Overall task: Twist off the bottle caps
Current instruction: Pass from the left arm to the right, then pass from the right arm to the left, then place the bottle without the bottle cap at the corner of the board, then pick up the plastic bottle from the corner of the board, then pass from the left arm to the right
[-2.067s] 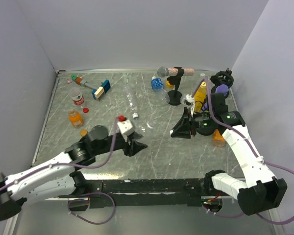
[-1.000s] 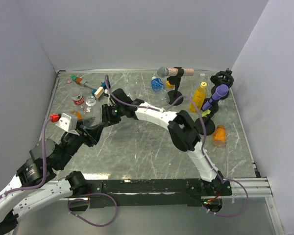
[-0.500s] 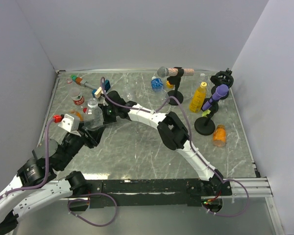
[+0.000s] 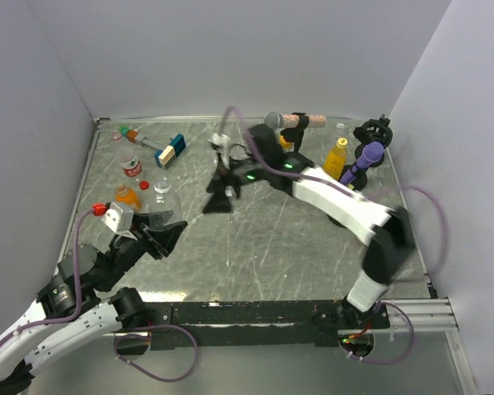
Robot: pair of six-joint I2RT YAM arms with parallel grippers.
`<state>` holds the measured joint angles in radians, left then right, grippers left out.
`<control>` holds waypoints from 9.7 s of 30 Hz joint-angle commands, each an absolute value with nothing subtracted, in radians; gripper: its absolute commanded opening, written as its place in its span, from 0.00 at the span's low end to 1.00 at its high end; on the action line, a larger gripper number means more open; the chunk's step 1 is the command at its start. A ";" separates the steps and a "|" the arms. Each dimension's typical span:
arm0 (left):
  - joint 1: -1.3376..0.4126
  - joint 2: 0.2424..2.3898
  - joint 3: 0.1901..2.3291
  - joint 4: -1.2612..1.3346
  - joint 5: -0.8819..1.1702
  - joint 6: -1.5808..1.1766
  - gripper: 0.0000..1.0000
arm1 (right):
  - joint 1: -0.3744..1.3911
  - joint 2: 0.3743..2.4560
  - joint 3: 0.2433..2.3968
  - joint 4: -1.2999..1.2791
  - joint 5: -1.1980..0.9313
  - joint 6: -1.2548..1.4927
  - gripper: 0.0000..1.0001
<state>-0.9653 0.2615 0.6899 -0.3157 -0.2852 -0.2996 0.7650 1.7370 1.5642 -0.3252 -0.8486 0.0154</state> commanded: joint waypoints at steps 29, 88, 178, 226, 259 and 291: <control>-0.962 0.712 0.597 0.514 -0.248 -0.469 0.22 | 0.761 1.451 1.134 0.288 -1.184 0.506 0.49; -0.946 0.835 1.259 -0.520 -0.179 -0.523 0.43 | 0.745 1.365 1.135 -0.181 -1.154 -0.129 0.30; -0.173 1.436 1.012 0.189 -0.262 -0.167 0.39 | 0.124 1.002 0.879 -0.560 -1.267 -0.549 0.99; -0.526 1.613 1.494 -0.491 -0.297 -0.776 0.97 | 0.058 1.011 0.874 -0.543 -1.292 -0.522 0.99; -0.451 2.307 1.939 -0.623 -0.244 -0.729 0.66 | 0.057 1.042 0.877 -0.543 -1.278 -0.517 0.99; -1.051 1.261 0.963 -0.175 -0.750 -1.746 0.34 | 0.451 1.020 1.020 -0.480 -0.796 0.252 0.99</control>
<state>-1.0290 1.2705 0.9482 -0.1658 -0.5983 -1.5944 0.4358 1.0069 1.0142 -0.5327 -0.8536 0.0753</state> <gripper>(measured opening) 0.527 0.992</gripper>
